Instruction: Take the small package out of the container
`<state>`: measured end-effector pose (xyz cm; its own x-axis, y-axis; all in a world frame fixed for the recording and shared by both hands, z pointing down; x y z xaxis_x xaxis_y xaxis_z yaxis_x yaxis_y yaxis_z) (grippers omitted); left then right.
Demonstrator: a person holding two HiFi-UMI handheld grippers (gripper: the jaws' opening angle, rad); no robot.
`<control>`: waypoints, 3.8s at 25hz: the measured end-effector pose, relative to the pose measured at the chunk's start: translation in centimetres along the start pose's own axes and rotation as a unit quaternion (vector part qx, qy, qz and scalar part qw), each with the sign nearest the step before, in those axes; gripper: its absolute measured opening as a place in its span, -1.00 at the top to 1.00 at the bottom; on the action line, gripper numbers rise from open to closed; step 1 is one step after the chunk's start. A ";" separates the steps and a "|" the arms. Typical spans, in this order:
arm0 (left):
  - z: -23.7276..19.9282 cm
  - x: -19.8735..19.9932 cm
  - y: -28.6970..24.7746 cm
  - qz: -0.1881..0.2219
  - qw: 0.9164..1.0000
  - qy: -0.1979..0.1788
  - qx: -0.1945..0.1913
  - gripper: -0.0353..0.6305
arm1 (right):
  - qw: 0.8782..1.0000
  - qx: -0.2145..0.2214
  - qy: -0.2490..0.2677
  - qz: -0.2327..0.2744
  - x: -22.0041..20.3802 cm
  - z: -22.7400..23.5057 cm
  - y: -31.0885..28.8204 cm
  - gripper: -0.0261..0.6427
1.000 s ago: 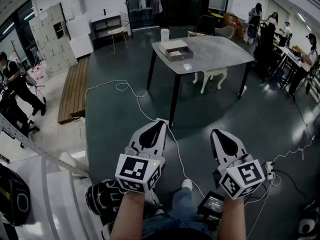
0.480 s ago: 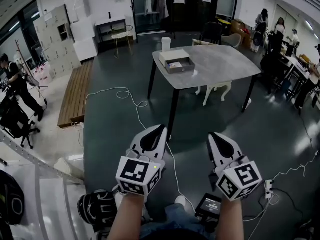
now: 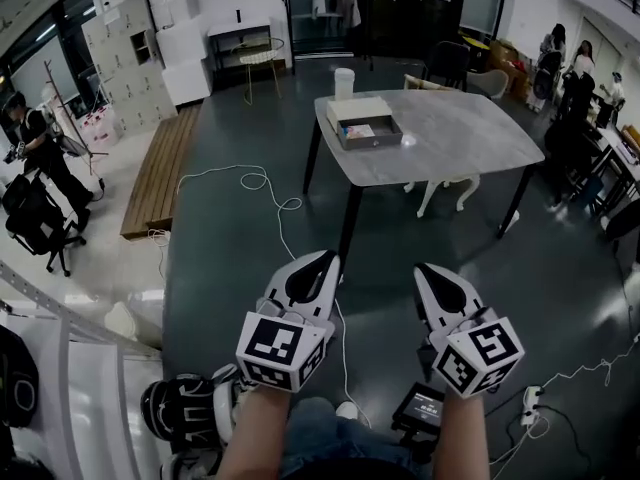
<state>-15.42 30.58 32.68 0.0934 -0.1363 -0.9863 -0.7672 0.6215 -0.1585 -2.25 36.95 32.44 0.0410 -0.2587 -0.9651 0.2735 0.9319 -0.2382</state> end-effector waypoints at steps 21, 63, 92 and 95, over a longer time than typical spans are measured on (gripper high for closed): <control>-13.4 2.7 -19.2 0.020 0.999 0.017 -0.021 0.86 | 1.000 -0.023 -0.020 -0.003 4.0 12.3 -17.5 0.85; -32.6 6.8 -50.9 -0.043 0.997 0.022 0.055 0.86 | 0.996 0.063 -0.042 -0.056 11.9 37.2 -49.4 0.84; -38.3 -1.4 -55.3 -0.104 0.974 0.138 0.145 0.85 | 0.860 0.142 -0.047 -0.489 -6.1 40.8 -62.4 0.26; -38.9 -1.7 -54.8 -0.102 0.972 0.146 0.154 0.86 | 0.844 0.138 -0.049 -0.516 -7.5 40.7 -63.2 0.24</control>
<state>1.72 -33.27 44.88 0.0047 -0.4661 -0.8847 -0.5214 0.7538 -0.3999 19.32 -30.34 59.18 -0.2797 -0.9287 -0.2433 0.4261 0.1070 -0.8983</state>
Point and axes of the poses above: the fingertips, and each gripper's own axes: y backward along the fingers, z to its right, x out of its top, the point moved 2 cm from there along y, backward along the fingers, and after that the axes turned 7 degrees about -z, right-handed, at the moved point
